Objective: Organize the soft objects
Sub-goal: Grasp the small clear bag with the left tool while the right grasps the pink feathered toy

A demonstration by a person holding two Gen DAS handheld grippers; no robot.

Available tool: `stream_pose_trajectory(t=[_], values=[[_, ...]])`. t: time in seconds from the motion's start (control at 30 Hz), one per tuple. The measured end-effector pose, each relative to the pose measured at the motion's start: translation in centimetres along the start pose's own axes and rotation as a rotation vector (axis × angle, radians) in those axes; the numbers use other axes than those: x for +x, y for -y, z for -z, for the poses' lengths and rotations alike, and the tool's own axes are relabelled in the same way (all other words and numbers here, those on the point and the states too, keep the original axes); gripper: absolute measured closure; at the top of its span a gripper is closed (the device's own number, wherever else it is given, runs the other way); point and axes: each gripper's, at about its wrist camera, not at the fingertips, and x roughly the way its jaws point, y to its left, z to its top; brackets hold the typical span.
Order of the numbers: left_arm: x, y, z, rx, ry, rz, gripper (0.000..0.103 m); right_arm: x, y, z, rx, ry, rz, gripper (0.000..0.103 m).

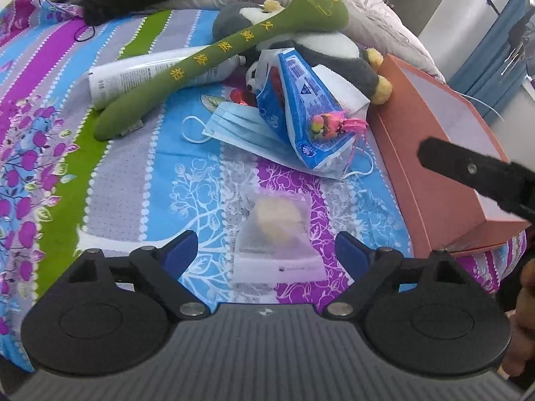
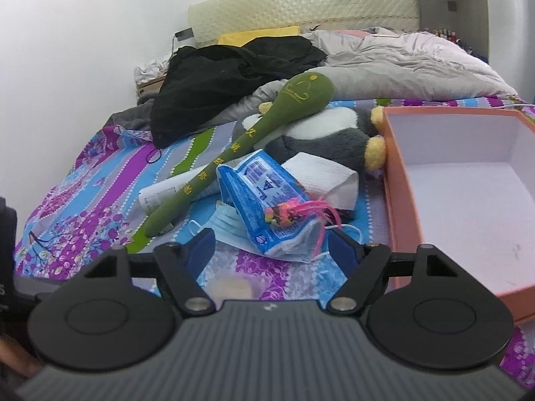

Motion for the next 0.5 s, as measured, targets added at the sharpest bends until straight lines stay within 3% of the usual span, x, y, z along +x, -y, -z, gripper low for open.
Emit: stream_pose_trajectory(t=[0.37, 0.5], values=[[5.7, -1.0, 0.2, -0.047, -0.066, 0.026, 0.020, 6.9, 1.1, -0.6, -0.037, -0.053, 0.023, 0.027], [7.2, -0.8, 0.5, -0.022, -0.069, 0.012, 0.022, 9.2, 1.5, -0.8, -0.038, -0.072, 0.012, 0.034]])
